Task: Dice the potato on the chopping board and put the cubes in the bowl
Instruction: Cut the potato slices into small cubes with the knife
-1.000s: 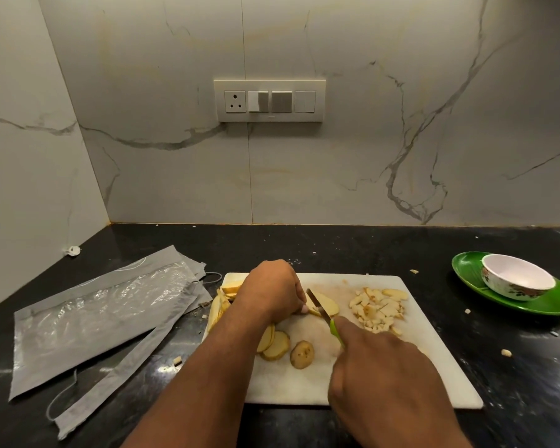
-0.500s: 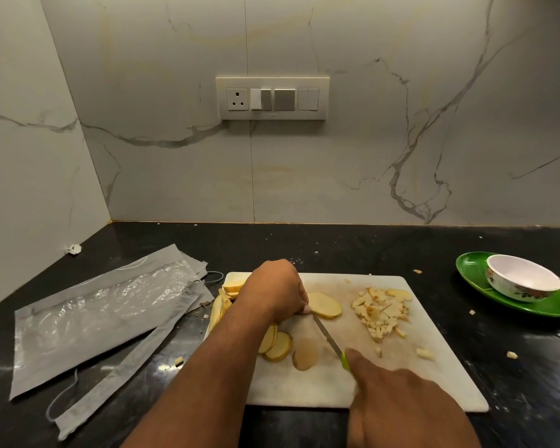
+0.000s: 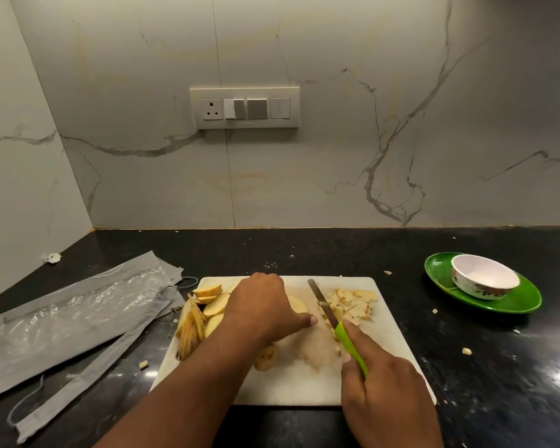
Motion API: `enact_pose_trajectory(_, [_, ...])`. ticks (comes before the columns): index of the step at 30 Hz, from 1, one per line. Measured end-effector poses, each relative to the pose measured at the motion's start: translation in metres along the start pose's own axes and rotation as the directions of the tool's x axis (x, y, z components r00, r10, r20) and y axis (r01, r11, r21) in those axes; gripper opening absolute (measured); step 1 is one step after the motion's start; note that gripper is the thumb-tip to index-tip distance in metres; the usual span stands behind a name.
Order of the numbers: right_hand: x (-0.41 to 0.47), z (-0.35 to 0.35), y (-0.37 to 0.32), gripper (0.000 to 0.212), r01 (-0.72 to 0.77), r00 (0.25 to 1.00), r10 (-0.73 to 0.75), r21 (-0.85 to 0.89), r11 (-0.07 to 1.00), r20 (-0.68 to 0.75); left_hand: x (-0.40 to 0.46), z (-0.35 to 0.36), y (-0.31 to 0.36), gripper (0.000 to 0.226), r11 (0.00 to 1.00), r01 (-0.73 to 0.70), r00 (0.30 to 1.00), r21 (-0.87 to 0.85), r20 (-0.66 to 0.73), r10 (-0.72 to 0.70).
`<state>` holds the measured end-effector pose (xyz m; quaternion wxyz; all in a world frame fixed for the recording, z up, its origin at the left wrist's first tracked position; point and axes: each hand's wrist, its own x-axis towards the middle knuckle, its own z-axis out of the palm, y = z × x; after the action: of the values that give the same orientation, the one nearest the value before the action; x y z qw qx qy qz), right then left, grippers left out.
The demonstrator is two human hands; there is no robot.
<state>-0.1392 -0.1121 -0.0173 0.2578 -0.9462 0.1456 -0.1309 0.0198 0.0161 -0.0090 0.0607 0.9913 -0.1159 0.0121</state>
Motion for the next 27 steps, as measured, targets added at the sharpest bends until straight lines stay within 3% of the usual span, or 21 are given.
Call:
enact_pose_trajectory(6, [0.004, 0.006, 0.014, 0.048, -0.013, 1.000, 0.016, 0.197, 0.980, -0.015, 0.003, 0.003, 0.004, 0.082, 0.999, 0.023, 0.999, 0.024, -0.030, -0.022])
enact_pose_trajectory(11, [0.005, 0.008, 0.020, 0.046, -0.006, 1.000, 0.013, 0.264, 0.965, -0.025, 0.000, 0.006, 0.014, 0.062, 1.000, 0.004, 1.000, 0.031, -0.018, -0.004])
enact_pose_trajectory(15, [0.007, 0.009, 0.025, 0.046, 0.001, 0.999, 0.009, 0.314, 0.949, -0.031, -0.004, 0.009, 0.017, 0.060, 0.999, -0.030, 0.999, 0.043, -0.042, 0.032])
enact_pose_trajectory(19, [0.007, 0.010, 0.027, 0.046, 0.010, 0.999, 0.004, 0.355, 0.935, -0.039, -0.003, 0.013, 0.019, 0.063, 0.996, -0.090, 0.995, -0.008, -0.039, 0.090])
enact_pose_trajectory(27, [0.007, 0.007, 0.027, 0.044, 0.017, 0.999, -0.001, 0.387, 0.922, -0.040, 0.001, 0.007, 0.009, 0.033, 0.964, -0.213, 0.976, -0.156, 0.007, 0.217])
